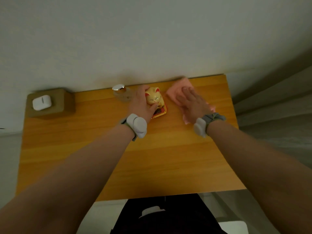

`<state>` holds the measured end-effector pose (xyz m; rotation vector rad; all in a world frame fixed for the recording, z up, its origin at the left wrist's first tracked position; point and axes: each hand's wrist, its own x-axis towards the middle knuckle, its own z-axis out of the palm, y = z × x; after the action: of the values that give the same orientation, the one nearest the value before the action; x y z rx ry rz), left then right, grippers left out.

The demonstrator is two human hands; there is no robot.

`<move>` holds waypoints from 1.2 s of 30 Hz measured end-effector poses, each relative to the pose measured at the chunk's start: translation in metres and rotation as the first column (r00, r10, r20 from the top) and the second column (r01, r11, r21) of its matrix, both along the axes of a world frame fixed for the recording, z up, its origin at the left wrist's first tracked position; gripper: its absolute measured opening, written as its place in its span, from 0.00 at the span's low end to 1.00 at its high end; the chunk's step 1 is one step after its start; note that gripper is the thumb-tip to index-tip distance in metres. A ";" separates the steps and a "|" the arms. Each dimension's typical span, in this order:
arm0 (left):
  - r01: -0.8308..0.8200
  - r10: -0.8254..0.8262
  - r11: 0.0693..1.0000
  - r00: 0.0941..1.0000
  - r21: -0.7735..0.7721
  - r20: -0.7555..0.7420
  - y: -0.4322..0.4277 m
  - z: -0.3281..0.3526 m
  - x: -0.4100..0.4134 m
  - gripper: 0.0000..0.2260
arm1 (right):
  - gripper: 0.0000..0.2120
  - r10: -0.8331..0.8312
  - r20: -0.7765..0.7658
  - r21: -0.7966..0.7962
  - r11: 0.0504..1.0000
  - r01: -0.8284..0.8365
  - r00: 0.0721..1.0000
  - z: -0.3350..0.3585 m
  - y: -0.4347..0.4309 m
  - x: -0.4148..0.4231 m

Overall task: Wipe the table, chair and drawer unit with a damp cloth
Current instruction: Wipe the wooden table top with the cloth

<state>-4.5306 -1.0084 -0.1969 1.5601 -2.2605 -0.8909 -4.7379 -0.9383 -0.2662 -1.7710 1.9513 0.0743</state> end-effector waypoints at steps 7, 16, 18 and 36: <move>0.128 -0.128 0.992 0.992 0.018 0.013 -0.005 -0.008 -0.036 0.26 | 0.30 -0.364 -0.099 -0.066 0.931 0.359 0.926 -0.011 0.041 -0.056; 0.154 -0.154 0.988 0.988 0.012 0.012 -0.023 -0.017 -0.091 0.26 | 0.25 -0.375 0.027 -0.104 0.921 0.375 0.927 -0.005 0.125 -0.006; 0.147 -0.147 0.989 0.989 0.008 0.021 -0.026 -0.018 -0.092 0.26 | 0.25 -0.381 0.012 -0.107 0.919 0.380 0.924 -0.002 0.117 -0.018; 0.058 -0.082 0.991 0.977 0.123 0.198 0.061 -0.041 -0.030 0.37 | 0.26 -0.058 -0.003 -0.069 0.996 0.058 0.998 -0.008 0.152 0.052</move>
<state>-4.5604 -0.9473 -0.2382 1.7009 -2.4574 -0.9361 -4.6856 -0.7860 -0.2743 -1.7572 2.0296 -0.0085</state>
